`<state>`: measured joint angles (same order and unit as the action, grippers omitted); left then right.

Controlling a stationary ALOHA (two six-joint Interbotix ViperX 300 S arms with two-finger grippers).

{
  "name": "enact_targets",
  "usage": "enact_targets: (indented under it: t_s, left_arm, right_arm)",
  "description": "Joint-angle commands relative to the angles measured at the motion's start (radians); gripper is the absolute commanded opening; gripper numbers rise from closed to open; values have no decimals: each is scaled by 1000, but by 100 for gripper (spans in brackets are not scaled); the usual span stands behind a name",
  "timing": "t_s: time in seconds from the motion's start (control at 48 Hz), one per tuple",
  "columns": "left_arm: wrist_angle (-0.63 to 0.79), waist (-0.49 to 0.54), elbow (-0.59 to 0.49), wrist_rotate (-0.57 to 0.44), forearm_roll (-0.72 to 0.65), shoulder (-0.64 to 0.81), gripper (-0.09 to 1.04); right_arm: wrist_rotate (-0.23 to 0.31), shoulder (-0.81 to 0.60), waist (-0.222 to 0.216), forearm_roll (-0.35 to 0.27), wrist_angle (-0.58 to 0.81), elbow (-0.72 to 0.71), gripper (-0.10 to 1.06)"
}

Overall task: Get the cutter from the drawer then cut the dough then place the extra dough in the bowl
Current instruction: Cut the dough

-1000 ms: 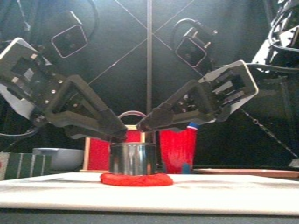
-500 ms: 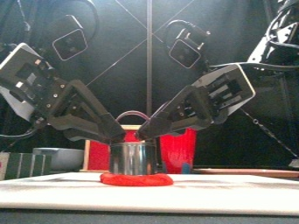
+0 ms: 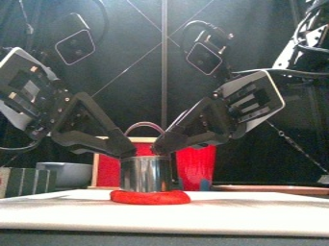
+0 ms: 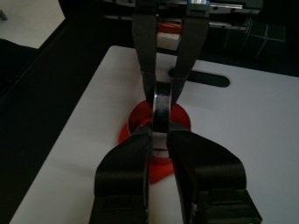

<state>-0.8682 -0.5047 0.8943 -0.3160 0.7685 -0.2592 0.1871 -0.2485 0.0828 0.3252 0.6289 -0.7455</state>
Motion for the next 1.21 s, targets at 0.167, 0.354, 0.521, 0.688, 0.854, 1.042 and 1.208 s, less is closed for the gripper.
enact_targets:
  t_s: [0.167,0.354,0.521,0.688,0.854,1.042,1.208]
  left_arm:
    - [38,3,-5,-2,0,0,59]
    - [61,3,-5,8,2,-21,59]
    - [63,3,-6,14,3,-49,59]
    - [66,-2,-5,37,44,-84,59]
    - [72,-5,-2,100,43,-120,57]
    - [87,-3,-2,126,26,-132,54]
    - [92,-5,-2,130,28,-140,54]
  right_arm:
    - [5,6,2,-18,-18,-20,48]
    - [5,-5,2,-41,-38,-31,48]
    - [3,-37,2,-54,-40,-21,48]
    - [5,-75,2,-57,-40,-6,48]
    - [6,-110,2,-77,-40,-9,48]
    - [0,-144,-3,-109,-40,-17,48]
    - [0,-167,-5,-109,-40,-14,48]
